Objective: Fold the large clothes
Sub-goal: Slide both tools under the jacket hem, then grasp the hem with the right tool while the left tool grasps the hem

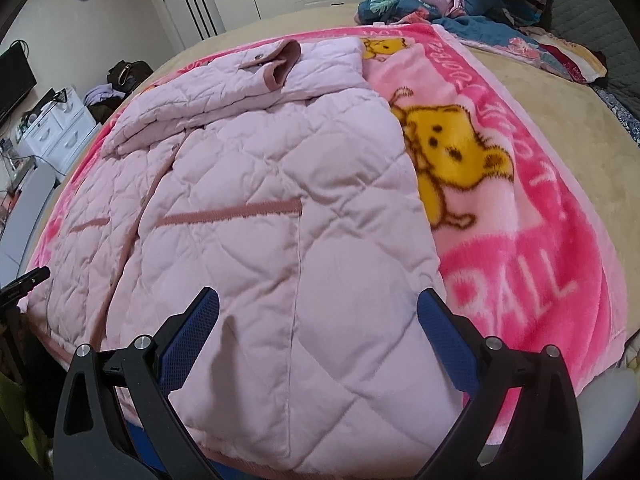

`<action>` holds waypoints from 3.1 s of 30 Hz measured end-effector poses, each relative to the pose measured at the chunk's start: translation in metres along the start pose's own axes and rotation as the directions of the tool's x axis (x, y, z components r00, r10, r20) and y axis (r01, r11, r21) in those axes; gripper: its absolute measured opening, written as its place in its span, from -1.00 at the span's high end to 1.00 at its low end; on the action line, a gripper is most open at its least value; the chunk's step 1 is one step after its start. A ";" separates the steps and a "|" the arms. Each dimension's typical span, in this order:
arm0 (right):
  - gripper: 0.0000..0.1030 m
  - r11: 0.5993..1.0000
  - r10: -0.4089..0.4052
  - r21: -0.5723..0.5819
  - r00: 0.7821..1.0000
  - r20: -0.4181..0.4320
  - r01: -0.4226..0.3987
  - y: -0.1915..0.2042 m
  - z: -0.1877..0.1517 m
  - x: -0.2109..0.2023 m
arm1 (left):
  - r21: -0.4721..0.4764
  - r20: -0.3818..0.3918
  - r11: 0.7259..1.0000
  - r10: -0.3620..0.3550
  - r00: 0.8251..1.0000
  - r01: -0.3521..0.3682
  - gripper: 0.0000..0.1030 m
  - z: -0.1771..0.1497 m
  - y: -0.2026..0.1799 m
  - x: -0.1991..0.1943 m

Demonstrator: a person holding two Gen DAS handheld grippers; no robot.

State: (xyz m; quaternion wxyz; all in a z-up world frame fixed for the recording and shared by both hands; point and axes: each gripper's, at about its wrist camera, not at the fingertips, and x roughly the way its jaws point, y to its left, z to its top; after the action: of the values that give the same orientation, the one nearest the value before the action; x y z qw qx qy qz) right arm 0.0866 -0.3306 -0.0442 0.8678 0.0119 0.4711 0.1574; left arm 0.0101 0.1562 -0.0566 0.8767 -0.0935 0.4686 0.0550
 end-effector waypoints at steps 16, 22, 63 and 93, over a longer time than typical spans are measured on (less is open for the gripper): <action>-0.92 1.000 -0.007 0.014 0.999 -0.039 0.007 -0.018 -0.015 -0.012 | -0.009 -0.046 1.000 -0.015 0.999 0.015 -0.82 -0.018 0.006 0.003; -0.92 1.000 0.009 0.018 0.997 -0.083 -0.008 -0.025 -0.020 -0.008 | -0.016 -0.055 1.000 -0.023 0.998 0.022 -0.82 -0.020 0.008 0.003; 0.60 0.904 0.415 0.094 0.909 0.035 -0.416 -0.032 -0.017 -0.042 | 0.027 0.101 0.975 -0.223 0.970 0.221 0.81 0.004 -0.005 -0.041; 0.67 0.870 0.390 0.138 0.831 0.397 -0.474 -0.028 0.128 -0.077 | 0.074 0.330 0.965 -0.261 0.907 0.250 0.81 0.128 -0.025 -0.081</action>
State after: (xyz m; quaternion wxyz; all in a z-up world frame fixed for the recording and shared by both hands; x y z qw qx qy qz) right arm 0.1600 -0.3628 0.0850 0.8724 0.2476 0.3057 0.2902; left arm 0.0740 0.1586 0.0836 0.9447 -0.1302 0.2964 -0.0520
